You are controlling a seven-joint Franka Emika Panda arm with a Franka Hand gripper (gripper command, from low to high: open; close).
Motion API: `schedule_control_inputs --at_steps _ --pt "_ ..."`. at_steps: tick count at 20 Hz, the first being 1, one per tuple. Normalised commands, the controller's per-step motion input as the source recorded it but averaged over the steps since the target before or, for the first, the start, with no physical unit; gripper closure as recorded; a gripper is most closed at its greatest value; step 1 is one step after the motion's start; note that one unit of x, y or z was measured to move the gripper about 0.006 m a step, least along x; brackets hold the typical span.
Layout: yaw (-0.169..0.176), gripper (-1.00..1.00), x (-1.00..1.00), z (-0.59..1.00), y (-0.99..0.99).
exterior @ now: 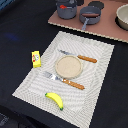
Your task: Interact with the objects in diverse but meaningful ways.
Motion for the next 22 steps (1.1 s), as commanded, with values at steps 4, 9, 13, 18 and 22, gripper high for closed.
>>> schedule_control_inputs --at_steps 4,9,13,18,22 --pt "-0.040 -1.00 0.03 0.71 0.06" --pt "-0.105 -1.00 0.38 0.44 -0.47" --pt "-0.097 -1.00 0.42 0.38 -0.59" --pt "-0.105 -1.00 0.47 0.19 -0.60" --pt "-0.129 -1.00 0.47 0.10 -0.58"
